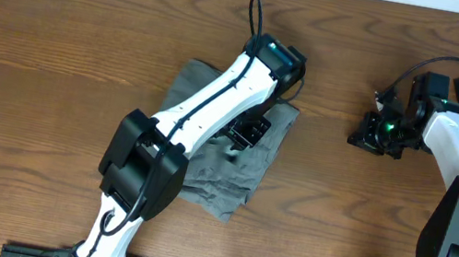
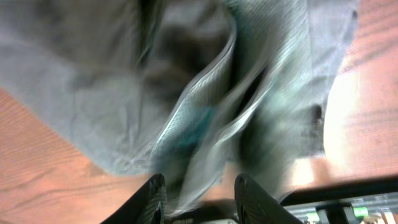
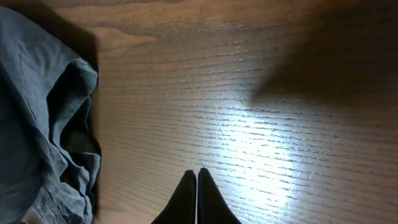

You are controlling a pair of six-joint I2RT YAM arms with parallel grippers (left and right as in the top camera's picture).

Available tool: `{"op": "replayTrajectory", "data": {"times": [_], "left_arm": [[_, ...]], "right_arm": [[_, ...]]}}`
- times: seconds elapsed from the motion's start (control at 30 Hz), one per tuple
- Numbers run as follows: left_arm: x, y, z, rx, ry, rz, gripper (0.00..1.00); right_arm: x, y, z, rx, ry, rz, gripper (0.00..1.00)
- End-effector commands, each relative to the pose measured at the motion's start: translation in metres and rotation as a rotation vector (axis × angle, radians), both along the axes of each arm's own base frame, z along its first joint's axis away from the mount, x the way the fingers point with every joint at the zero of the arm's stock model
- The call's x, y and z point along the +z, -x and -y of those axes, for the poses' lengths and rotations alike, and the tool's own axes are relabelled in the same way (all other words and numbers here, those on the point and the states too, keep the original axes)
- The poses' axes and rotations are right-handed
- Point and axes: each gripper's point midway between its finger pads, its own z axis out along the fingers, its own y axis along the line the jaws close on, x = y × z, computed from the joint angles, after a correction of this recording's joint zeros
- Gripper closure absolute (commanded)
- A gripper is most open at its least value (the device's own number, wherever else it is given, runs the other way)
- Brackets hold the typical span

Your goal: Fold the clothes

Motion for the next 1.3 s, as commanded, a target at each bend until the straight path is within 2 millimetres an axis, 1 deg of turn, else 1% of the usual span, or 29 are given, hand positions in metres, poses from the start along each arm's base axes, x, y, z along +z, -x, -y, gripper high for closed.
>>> {"op": "replayTrajectory", "data": {"times": [0.0, 0.13, 0.2, 0.27, 0.37, 0.4, 0.43, 0.5, 0.53, 0.57, 0.6, 0.63, 0.7, 0.77, 0.8, 0.87, 0.9, 0.97, 1.03, 1.17, 1.27], "left_arm": [[0.031, -0.008, 0.007, -0.004, 0.055, 0.061, 0.62], [0.062, -0.015, 0.008, -0.014, 0.097, 0.118, 0.61], [0.077, -0.025, 0.002, -0.004, 0.099, 0.177, 0.59], [0.090, -0.037, -0.012, 0.028, 0.097, 0.236, 0.56], [0.099, -0.054, -0.041, 0.116, 0.100, 0.274, 0.55], [0.099, -0.061, -0.055, 0.159, 0.097, 0.281, 0.54], [0.099, -0.068, -0.069, 0.208, 0.094, 0.286, 0.54], [0.097, -0.080, -0.092, 0.299, 0.112, 0.285, 0.54], [0.095, -0.086, -0.104, 0.359, 0.151, 0.277, 0.55], [0.093, -0.092, -0.111, 0.401, 0.192, 0.271, 0.55], [0.093, -0.097, -0.113, 0.419, 0.257, 0.259, 0.55], [0.093, -0.102, -0.111, 0.417, 0.346, 0.242, 0.55], [0.099, -0.109, -0.097, 0.373, 0.577, 0.202, 0.56], [0.109, -0.109, -0.081, 0.297, 0.796, 0.160, 0.55], [0.110, -0.108, -0.080, 0.286, 0.837, 0.147, 0.55], [0.101, -0.106, -0.083, 0.286, 0.836, 0.124, 0.56], [0.096, -0.105, -0.082, 0.277, 0.835, 0.111, 0.59], [0.085, -0.102, -0.081, 0.282, 0.830, 0.078, 0.64], [0.073, -0.098, -0.081, 0.292, 0.824, 0.046, 0.67], [0.051, -0.094, -0.081, 0.308, 0.816, 0.009, 0.67], [0.039, -0.090, -0.080, 0.320, 0.819, -0.016, 0.67]], "right_arm": [[0.006, -0.003, -0.002, 0.017, -0.011, 0.026, 0.97], [0.006, -0.003, -0.002, 0.017, -0.011, 0.025, 0.98], [0.006, -0.002, -0.003, 0.018, -0.012, 0.020, 0.97], [0.006, 0.000, -0.005, 0.031, -0.012, 0.015, 0.98], [0.007, 0.004, -0.017, 0.073, -0.022, 0.012, 0.97], [0.009, 0.005, -0.024, 0.089, -0.037, 0.012, 0.96], [0.012, 0.006, -0.035, 0.119, -0.069, 0.022, 0.96], [0.024, 0.006, -0.063, 0.193, -0.167, 0.057, 0.96], [0.034, 0.006, -0.084, 0.245, -0.240, 0.088, 0.96], [0.042, 0.006, -0.099, 0.280, -0.293, 0.110, 0.96], [0.051, 0.007, -0.118, 0.320, -0.350, 0.133, 0.96], [0.059, 0.008, -0.133, 0.356, -0.398, 0.157, 0.96], [0.076, 0.011, -0.167, 0.449, -0.492, 0.218, 0.97], [0.084, 0.017, -0.196, 0.521, -0.540, 0.261, 0.98], [0.086, 0.019, -0.207, 0.547, -0.546, 0.274, 0.98], [0.088, 0.027, -0.231, 0.611, -0.548, 0.304, 0.98], [0.086, 0.030, -0.238, 0.629, -0.533, 0.307, 0.98], [0.072, 0.034, -0.245, 0.605, -0.446, 0.268, 0.98], [0.059, 0.043, -0.248, 0.606, -0.376, 0.228, 0.97], [0.047, 0.073, -0.251, 0.653, -0.358, 0.118, 0.95], [0.033, 0.099, -0.247, 0.711, -0.320, 0.025, 0.95]]}}
